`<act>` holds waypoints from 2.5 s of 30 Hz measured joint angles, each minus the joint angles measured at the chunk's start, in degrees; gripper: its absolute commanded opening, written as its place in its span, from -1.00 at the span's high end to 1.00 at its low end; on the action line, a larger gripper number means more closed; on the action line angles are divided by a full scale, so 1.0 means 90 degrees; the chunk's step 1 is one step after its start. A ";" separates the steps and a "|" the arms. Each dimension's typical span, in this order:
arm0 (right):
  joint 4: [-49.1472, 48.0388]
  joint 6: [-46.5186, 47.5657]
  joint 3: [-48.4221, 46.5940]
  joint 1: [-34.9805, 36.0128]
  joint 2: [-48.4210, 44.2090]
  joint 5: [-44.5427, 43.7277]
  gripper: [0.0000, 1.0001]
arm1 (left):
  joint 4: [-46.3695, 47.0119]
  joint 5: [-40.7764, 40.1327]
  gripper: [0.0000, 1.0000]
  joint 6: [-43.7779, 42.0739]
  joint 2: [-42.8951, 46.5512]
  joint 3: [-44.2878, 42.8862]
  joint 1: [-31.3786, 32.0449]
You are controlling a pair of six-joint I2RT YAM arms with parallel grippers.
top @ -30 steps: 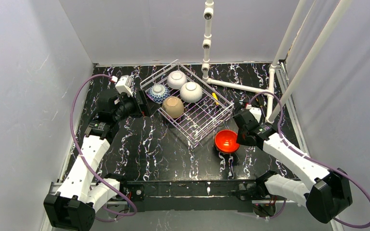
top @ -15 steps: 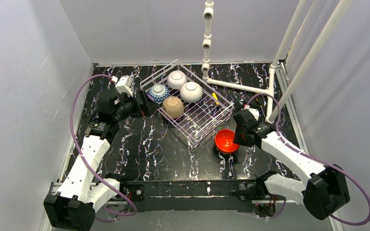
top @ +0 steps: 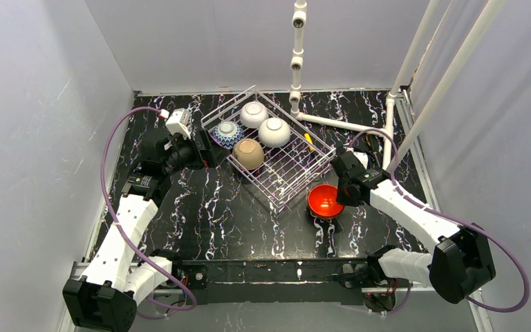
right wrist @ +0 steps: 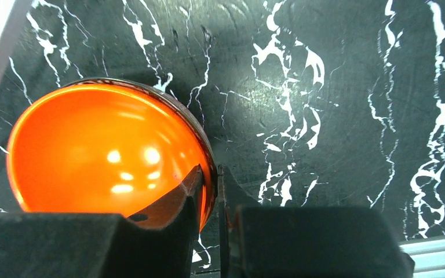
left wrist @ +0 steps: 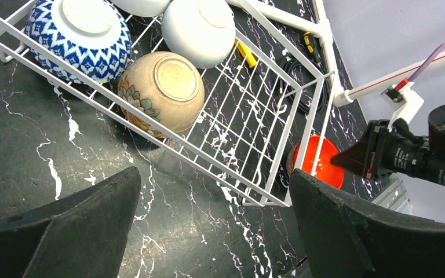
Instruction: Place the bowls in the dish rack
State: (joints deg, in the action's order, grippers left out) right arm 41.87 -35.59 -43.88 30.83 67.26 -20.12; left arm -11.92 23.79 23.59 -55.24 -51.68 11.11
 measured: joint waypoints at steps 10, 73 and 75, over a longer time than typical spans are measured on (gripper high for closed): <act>0.0413 0.0199 -0.0505 -0.0002 0.0044 -0.0374 0.53 | 0.0000 -0.0002 -0.96 -0.0002 0.0002 0.0000 0.0000; -0.0010 -0.2691 0.2193 -0.0012 -0.5491 -0.0209 0.97 | -0.1610 -0.4716 0.37 0.1076 -0.6035 -0.4551 0.6326; 0.0007 -0.2669 0.2096 -0.0012 -0.5464 -0.0202 0.97 | -0.1627 -0.4707 0.61 0.1103 -0.6098 -0.4634 0.6329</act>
State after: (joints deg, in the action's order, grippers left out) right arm 41.93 -59.61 -25.02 30.72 18.09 -21.93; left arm -26.57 -18.57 33.52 -110.13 -93.38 68.07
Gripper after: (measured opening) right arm 0.053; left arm 0.350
